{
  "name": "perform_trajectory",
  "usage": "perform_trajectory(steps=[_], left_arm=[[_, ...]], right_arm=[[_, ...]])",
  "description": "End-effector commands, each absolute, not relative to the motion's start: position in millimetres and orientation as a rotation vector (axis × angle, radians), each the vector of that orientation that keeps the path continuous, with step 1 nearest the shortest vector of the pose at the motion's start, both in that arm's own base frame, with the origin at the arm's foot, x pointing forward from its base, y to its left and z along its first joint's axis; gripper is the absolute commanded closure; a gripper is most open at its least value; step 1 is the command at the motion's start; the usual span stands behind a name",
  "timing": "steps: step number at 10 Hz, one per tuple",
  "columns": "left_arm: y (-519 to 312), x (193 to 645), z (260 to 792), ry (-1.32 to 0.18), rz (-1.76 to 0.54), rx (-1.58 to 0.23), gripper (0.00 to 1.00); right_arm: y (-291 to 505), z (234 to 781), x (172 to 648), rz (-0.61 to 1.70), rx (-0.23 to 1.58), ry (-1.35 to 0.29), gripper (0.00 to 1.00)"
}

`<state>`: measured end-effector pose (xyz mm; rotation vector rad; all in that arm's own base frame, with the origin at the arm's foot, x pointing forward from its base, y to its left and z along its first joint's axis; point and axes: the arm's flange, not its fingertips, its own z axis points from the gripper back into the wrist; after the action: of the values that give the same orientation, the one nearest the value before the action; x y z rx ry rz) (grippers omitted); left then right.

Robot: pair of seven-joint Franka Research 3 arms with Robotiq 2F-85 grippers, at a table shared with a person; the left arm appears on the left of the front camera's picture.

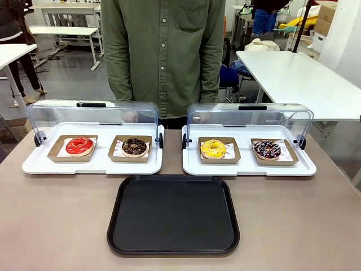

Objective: Move the third donut from the left to the tray.
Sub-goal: Pick up the Paper togo box containing the Donut indicated by the person and place it on the Handle tray.

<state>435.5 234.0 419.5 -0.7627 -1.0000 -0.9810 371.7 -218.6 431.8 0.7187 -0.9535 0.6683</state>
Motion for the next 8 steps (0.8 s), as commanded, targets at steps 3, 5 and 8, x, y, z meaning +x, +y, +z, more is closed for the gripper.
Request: perform_trajectory(steps=[3,5,8], left_arm=[[235.3,434.9,418.7,-1.006,-0.991,-0.753,0.0],[235.3,434.9,418.7,-1.006,-0.991,-0.753,0.0],[235.3,434.9,418.7,-1.006,-0.991,-0.753,0.0]], right_arm=[[-218.5,432.3,371.8,0.669,0.719,-0.955,0.0],[-218.5,432.3,371.8,0.669,0.719,-0.955,0.0],[-218.5,432.3,371.8,0.669,0.719,-0.955,0.0]])
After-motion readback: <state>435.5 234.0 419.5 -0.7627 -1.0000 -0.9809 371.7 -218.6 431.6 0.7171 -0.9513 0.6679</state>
